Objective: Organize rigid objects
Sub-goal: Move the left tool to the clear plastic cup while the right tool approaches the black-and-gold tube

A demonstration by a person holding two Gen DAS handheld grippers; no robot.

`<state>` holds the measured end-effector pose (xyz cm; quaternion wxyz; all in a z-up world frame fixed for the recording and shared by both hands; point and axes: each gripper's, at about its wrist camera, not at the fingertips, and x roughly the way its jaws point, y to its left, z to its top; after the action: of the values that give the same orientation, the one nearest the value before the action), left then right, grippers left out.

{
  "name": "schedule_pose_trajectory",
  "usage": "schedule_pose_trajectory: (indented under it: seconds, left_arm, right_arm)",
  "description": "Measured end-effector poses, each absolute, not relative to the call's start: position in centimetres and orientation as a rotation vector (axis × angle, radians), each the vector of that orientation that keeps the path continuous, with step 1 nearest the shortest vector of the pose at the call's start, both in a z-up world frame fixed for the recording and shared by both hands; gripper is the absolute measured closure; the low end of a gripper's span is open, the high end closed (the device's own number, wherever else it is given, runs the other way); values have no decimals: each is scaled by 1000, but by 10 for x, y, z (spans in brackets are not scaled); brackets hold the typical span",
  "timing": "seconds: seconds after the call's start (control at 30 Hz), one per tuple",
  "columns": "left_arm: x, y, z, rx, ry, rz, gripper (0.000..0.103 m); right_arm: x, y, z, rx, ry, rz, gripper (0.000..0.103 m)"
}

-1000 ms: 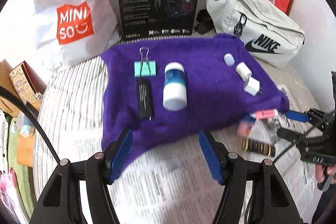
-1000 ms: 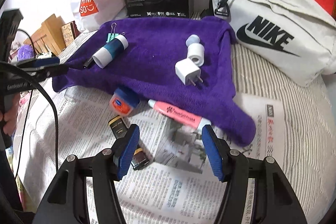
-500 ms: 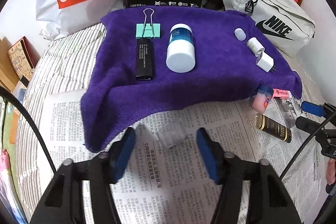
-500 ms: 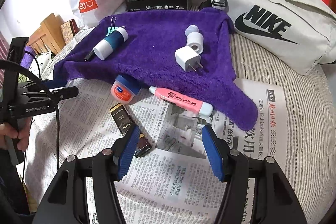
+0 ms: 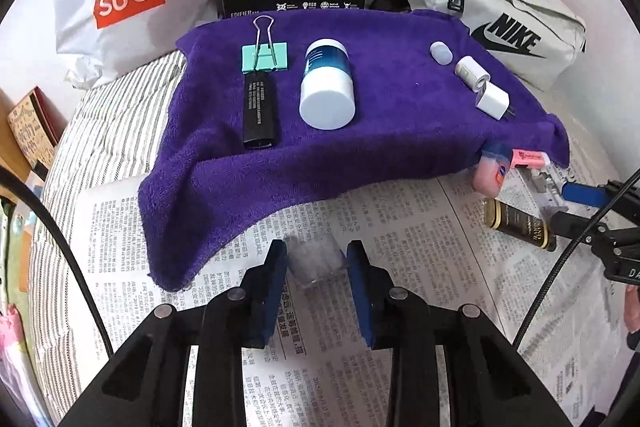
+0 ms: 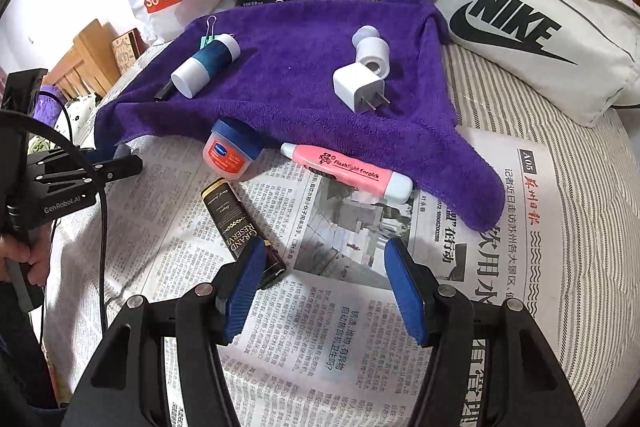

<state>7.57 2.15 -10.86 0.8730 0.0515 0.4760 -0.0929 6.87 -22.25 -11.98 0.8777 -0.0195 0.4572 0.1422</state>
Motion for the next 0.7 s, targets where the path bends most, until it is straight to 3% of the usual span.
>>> schedule_pose_trajectory:
  seconds: [0.57,0.6,0.67,0.7]
  left_arm:
    - [77,21,-108,94,988,-212,73]
    - [77,22,-108,89,989,-215,73]
    - [77,23,-108,88,990,-219,73]
    - [77,23,-108,86,990,-222,73]
  right_arm:
    - [69,-184,-128,-133,930,420,42]
    - [69,-179,-129,-159,920,426,44]
    - [67,-169,-131,-236,883,406,65]
    - [66,-167,-131,-244,873,418,68]
